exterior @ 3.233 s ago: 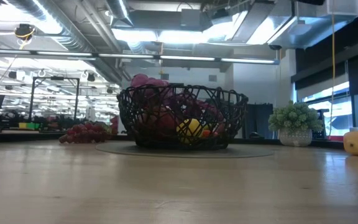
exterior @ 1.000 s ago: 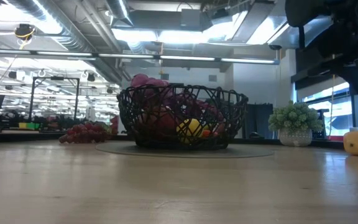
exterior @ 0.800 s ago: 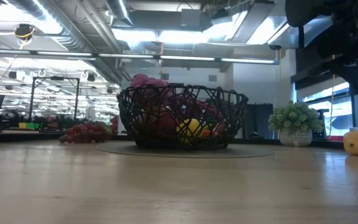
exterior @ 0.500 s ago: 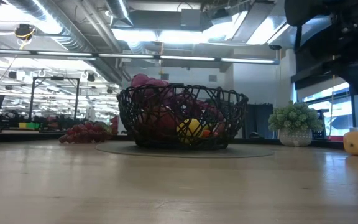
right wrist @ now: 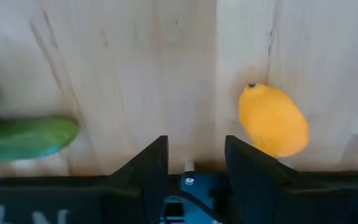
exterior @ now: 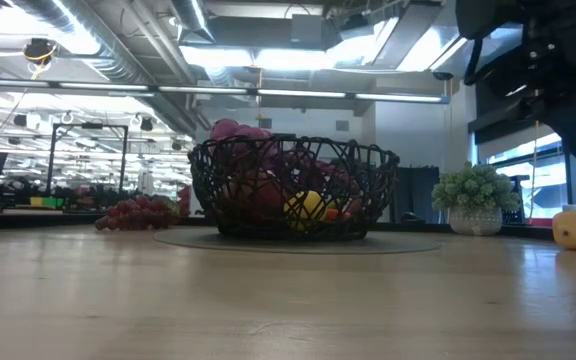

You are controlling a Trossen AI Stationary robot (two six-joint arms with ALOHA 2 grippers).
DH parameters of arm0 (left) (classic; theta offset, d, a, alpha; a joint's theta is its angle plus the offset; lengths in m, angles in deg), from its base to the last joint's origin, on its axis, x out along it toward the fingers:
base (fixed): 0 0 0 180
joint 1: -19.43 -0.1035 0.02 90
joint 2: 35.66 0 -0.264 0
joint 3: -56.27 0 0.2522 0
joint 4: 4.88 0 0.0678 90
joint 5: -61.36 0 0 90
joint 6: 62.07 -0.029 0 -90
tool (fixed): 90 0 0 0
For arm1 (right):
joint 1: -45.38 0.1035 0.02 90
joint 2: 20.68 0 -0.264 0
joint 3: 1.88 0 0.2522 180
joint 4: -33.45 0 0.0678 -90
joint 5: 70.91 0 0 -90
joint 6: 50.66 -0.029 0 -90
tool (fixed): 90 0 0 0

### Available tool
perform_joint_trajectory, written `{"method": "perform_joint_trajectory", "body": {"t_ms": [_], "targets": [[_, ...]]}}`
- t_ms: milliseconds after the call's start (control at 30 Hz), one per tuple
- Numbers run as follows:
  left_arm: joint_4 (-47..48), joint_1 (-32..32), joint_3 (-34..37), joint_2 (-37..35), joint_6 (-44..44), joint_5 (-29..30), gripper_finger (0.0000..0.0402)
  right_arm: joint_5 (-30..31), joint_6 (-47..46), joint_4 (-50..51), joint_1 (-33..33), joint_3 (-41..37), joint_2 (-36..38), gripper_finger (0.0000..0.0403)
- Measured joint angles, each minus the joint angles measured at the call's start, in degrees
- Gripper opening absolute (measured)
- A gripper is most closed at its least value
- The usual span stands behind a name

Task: Build produce basket
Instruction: Put the lemon into the wire basket

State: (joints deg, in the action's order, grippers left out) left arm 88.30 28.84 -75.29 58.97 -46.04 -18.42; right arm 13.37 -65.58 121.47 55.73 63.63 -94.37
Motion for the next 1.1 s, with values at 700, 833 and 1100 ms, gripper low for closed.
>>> {"method": "perform_joint_trajectory", "body": {"t_ms": [700, 833, 1100], "targets": [[-9.08, 0.0, 0.0, 0.0, 0.0, -0.01, 0.011, 5.88, -4.52, -3.97, -0.02, 0.0, -0.02, 0.0155], [-10.03, 0.0, 0.0, 0.0, 0.0, 0.0, 0.011, 5.15, -4.43, -2.3, -0.04, 0.0, 0.0, 0.0158], [-9.97, 0.0, 0.0, 0.0, 0.0, 0.0, 0.011, 4.5, -3.72, -0.44, -0.07, 0.0, -0.01, 0.0247]]}}
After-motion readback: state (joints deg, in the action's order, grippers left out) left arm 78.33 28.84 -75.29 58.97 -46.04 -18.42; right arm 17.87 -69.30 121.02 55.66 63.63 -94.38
